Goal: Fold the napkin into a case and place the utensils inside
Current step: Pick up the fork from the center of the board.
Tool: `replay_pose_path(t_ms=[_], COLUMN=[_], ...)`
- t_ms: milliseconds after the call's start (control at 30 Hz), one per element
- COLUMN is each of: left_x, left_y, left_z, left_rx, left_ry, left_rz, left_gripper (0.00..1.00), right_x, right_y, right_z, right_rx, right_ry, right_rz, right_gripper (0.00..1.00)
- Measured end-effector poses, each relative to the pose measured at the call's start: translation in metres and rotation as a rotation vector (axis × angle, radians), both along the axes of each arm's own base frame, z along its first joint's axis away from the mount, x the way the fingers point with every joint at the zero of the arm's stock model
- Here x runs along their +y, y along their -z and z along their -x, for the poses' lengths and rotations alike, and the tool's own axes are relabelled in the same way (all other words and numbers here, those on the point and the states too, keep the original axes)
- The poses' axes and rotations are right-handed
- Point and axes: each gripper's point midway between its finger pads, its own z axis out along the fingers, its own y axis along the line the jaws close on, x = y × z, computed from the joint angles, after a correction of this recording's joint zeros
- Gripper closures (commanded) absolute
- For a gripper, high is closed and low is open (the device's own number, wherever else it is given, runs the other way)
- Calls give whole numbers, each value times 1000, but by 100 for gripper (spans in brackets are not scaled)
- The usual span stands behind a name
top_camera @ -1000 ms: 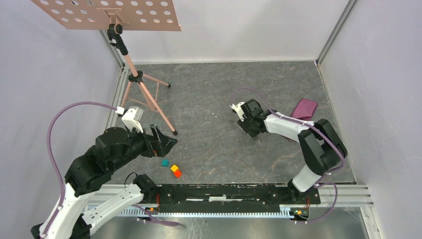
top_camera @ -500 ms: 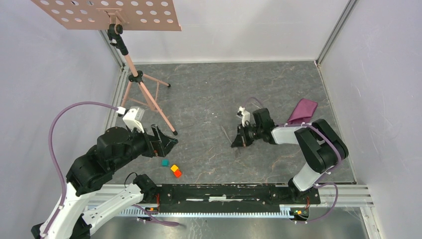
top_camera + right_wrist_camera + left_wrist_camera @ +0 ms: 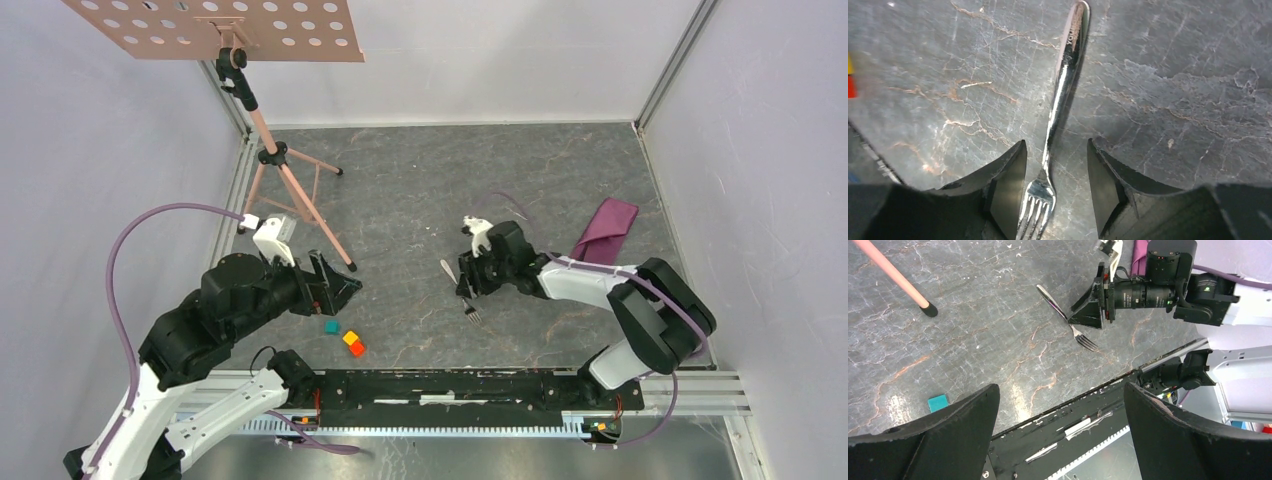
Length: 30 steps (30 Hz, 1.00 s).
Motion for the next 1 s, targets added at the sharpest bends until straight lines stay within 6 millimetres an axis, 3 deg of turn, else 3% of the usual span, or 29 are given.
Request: replay_pose_path(t_ms=[267, 433, 833, 1000], left_x=[-1, -2, -3, -5], left_y=[4, 2, 8, 7], left_z=[-1, -2, -2, -1], left_rx=[7, 2, 12, 12], left_ry=[1, 1, 5, 14], left_rz=[-6, -1, -7, -1], left_gripper=[0, 0, 0, 0], right_x=[27, 27, 8, 7], right_y=[-1, 7, 8, -8], right_z=[-1, 13, 25, 21], right_rx=[-151, -163, -149, -169], right_ry=[12, -3, 3, -1], right_rz=[422, 543, 587, 573], right_gripper=[60, 59, 53, 52])
